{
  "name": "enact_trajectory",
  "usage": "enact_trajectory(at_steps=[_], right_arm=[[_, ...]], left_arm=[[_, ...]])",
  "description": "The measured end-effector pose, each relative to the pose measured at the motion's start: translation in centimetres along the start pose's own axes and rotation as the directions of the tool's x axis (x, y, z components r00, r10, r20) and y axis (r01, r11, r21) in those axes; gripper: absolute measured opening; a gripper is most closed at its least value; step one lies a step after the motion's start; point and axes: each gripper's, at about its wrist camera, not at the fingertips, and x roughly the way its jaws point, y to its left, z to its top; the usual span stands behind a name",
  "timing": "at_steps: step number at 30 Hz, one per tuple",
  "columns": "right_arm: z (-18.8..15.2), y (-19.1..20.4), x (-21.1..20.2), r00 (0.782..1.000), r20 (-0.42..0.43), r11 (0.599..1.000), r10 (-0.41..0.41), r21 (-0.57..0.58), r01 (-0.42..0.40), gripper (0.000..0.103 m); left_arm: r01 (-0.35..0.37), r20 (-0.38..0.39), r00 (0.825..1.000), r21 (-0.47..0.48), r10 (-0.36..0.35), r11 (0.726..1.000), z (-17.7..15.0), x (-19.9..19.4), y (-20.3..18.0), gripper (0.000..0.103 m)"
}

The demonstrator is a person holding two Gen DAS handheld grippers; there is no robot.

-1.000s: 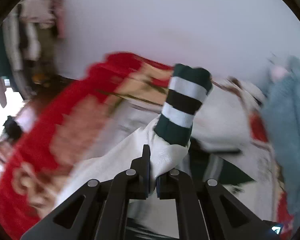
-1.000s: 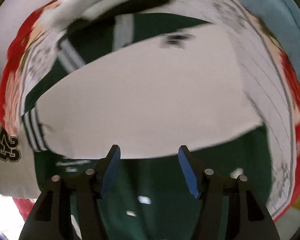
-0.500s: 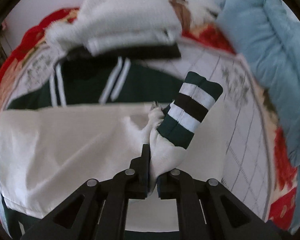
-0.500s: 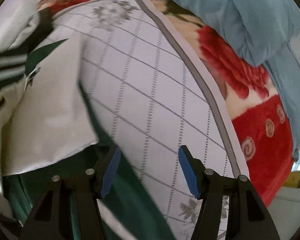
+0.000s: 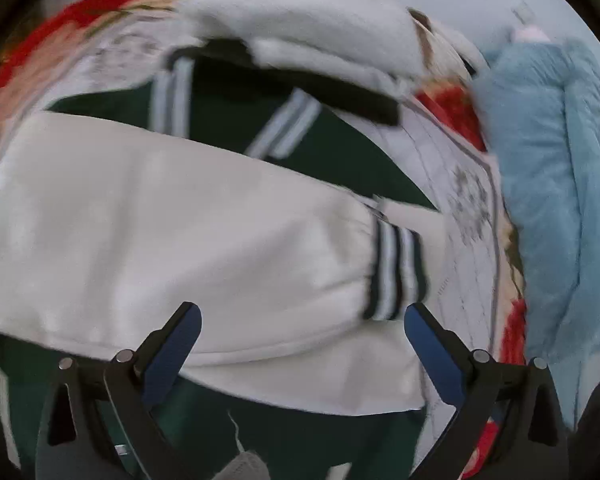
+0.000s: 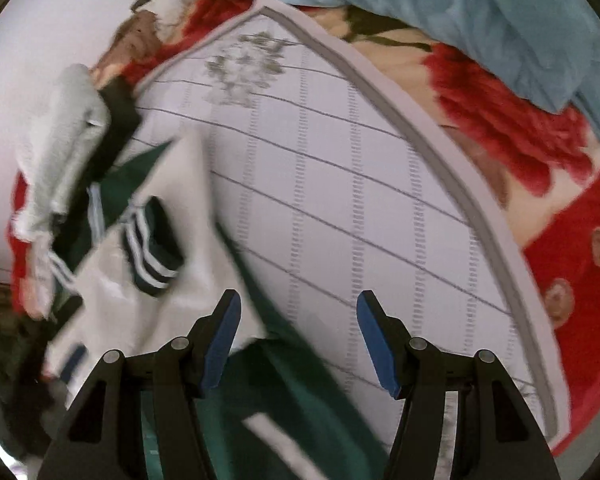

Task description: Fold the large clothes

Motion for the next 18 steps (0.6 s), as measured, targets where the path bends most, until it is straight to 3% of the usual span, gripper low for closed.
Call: enact_trajectory(at_steps=[2, 4, 8, 11, 15, 16, 17, 18], right_arm=[[0.6, 1.5, 0.6, 0.998, -0.007, 0.997, 0.069, -0.023, -0.069, 0.062], [1.3, 3.4, 1.8, 0.992, -0.022, 0.991, 0.124, -0.056, -0.125, 0.062], [3.4, 7.9, 5.9, 0.959, -0.071, 0.954, 0.276, -0.106, -0.282, 0.064], [4.7, 10.9, 10.4, 0.95, -0.121, 0.949, 0.287, -0.097, -0.299, 0.064], [5.1, 13.0, 15.3, 0.939, -0.25, 0.959, 0.235, -0.097, -0.266, 0.06], [5.0, 13.2, 15.4, 0.944, -0.249, 0.961, 0.216, -0.114, -0.25, 0.046], [4.9, 13.4, 15.0, 0.954, -0.228, 0.964, 0.193, -0.136, -0.228, 0.019], [4.7, 13.4, 14.7, 0.959, -0.221, 0.965, 0.175, -0.154, -0.212, 0.012]], left_arm=[[-0.08, 0.038, 0.996, -0.017, 0.081, 0.997, 0.2, -1.1, 1.4, 0.103], [-0.203, 0.087, 0.975, -0.02, 0.204, 0.979, 0.6, -1.9, 2.9, 0.103], [-0.414, 0.127, 0.904, 0.027, 0.407, 0.91, 1.7, -0.3, 5.4, 0.103], [-0.472, 0.088, 0.88, 0.034, 0.467, 0.881, 2.5, 1.7, 7.8, 0.103], [-0.481, 0.047, 0.876, 0.026, 0.48, 0.876, 3.4, 2.8, 10.0, 0.103], [-0.478, 0.041, 0.878, 0.021, 0.477, 0.878, 3.6, 3.0, 10.3, 0.103], [-0.477, 0.037, 0.878, 0.015, 0.477, 0.879, 3.7, 3.0, 10.5, 0.103], [-0.469, 0.029, 0.883, 0.008, 0.469, 0.883, 3.8, 3.0, 10.7, 0.103]])
